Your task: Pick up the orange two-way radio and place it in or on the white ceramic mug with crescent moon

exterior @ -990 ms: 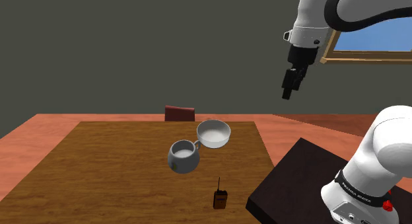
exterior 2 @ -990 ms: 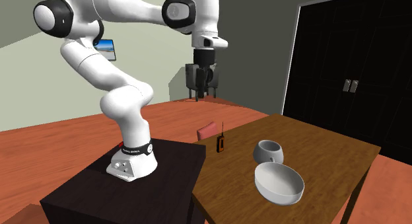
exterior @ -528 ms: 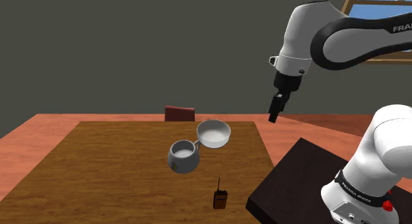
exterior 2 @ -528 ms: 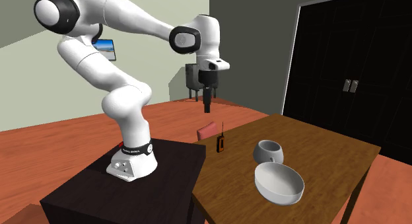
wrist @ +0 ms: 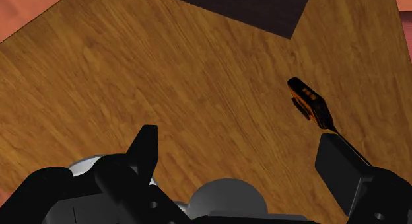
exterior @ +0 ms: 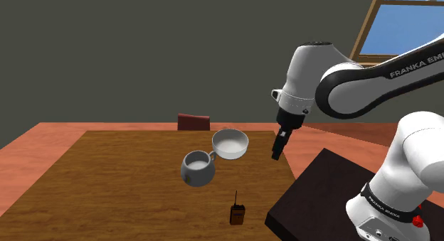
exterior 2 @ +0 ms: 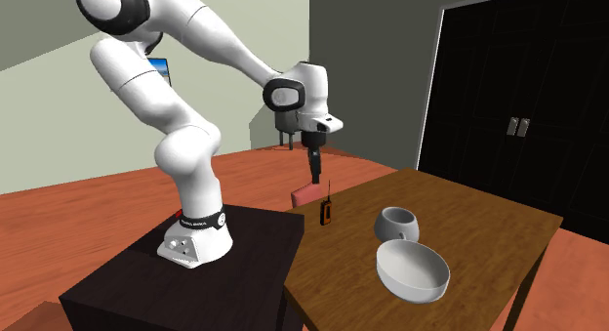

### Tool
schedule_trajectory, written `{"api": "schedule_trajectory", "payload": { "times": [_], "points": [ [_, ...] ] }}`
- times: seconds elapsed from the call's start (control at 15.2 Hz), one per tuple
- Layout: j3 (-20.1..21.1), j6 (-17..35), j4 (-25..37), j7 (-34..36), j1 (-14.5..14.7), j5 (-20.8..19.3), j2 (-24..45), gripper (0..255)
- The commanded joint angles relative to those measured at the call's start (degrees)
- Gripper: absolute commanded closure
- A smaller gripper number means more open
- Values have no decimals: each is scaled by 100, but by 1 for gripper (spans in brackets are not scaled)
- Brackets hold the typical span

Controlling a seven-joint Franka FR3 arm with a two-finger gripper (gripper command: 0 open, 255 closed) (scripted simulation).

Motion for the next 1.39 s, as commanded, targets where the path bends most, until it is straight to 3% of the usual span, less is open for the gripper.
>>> {"api": "schedule_trajectory", "payload": {
  "times": [0.0,0.53,0.79,1.32],
  "points": [
    [124,560,-114,-31,179,170,359,0],
    [592,2672,22,-197,816,731,2294,0],
    [813,3628,308,-244,1041,826,3369,0],
    [747,4488,573,-127,1186,598,4454,0]
  ]
}}
